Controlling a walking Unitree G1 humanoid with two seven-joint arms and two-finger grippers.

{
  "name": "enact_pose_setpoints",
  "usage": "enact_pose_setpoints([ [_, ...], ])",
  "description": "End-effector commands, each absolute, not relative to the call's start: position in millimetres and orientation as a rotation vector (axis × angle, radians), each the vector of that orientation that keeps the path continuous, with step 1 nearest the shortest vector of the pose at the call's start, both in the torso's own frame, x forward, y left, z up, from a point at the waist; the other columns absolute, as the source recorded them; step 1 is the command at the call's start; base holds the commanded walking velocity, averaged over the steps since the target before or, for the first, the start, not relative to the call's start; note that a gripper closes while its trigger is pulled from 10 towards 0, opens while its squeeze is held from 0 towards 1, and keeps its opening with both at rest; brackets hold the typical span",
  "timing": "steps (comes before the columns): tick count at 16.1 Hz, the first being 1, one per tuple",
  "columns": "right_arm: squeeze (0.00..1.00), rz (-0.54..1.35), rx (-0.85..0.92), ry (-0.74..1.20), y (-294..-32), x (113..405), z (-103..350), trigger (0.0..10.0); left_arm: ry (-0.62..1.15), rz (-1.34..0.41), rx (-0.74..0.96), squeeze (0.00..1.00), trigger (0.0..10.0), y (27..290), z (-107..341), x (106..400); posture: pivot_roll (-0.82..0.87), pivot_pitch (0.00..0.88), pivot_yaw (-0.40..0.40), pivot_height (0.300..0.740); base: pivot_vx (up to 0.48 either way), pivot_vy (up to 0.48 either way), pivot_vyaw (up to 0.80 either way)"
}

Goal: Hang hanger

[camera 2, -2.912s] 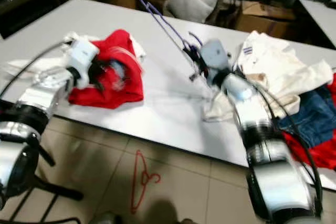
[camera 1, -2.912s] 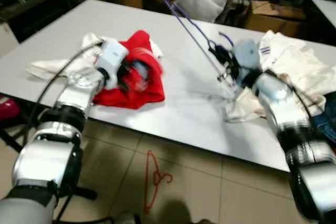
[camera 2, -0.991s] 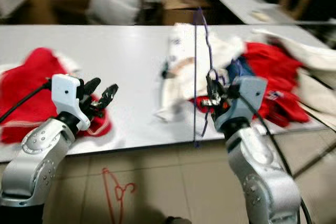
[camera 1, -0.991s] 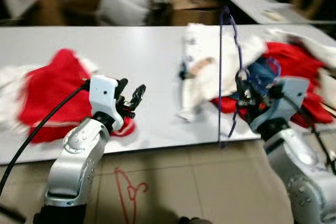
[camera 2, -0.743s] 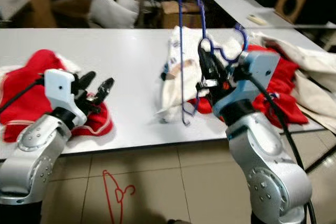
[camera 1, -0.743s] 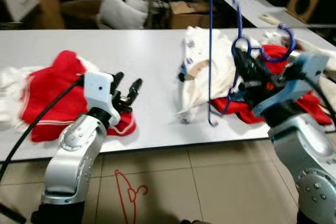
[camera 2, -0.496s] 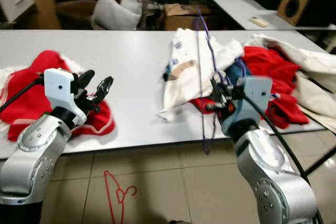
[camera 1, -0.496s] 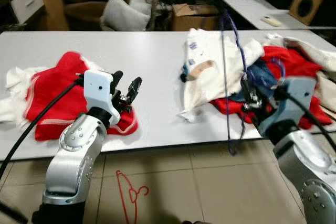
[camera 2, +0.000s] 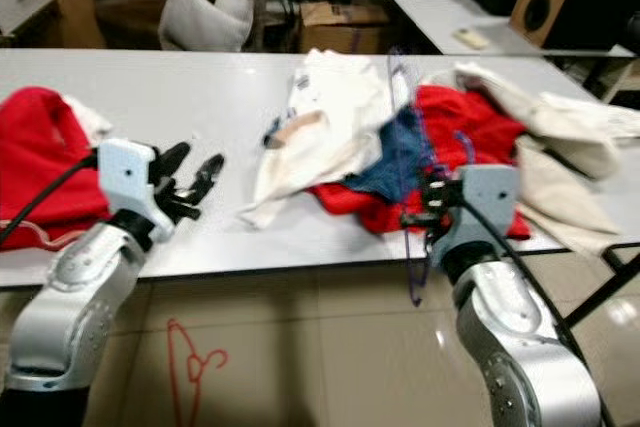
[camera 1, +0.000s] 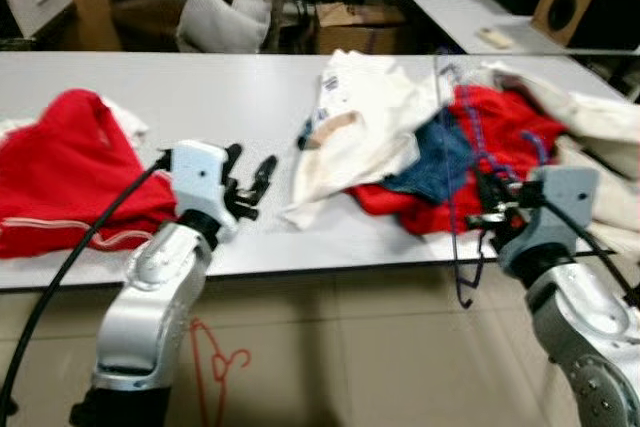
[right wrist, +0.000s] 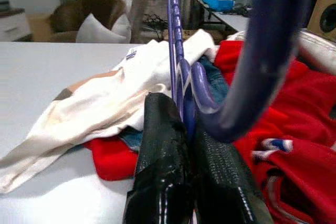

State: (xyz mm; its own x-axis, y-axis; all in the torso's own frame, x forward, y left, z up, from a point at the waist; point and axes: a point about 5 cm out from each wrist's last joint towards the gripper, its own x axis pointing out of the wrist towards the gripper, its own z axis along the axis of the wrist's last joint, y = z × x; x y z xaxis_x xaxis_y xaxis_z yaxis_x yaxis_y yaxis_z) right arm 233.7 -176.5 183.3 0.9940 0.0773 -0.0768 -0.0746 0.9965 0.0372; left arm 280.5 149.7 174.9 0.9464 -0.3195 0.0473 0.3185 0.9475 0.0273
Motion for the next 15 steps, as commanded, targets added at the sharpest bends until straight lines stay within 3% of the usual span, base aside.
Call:
enact_pose_setpoints([
  [1,0.0,0.065,0.065,0.085,-181,234,180,10.0,-0.053,-0.343,0.022,0.0,10.0,145,174,282,-0.14,0.0,-0.001,0.74,0.0,0.48,-0.79],
  [7,0.0,0.006,0.146,0.106,-189,225,162,10.0,-0.009,-0.343,0.055,0.0,10.0,148,165,284,-0.14,0.0,0.009,0.74,0.0,0.466,-0.76],
  [10,0.0,-0.058,0.221,0.113,-199,217,151,10.0,0.021,-0.321,0.07,0.0,10.0,154,159,283,-0.14,0.0,0.007,0.74,0.0,0.0,0.0],
  [15,0.0,0.007,0.162,0.155,-194,216,136,10.0,0.007,-0.336,0.083,0.0,10.0,156,153,280,-0.14,0.0,-0.005,0.74,0.0,0.0,0.0],
])
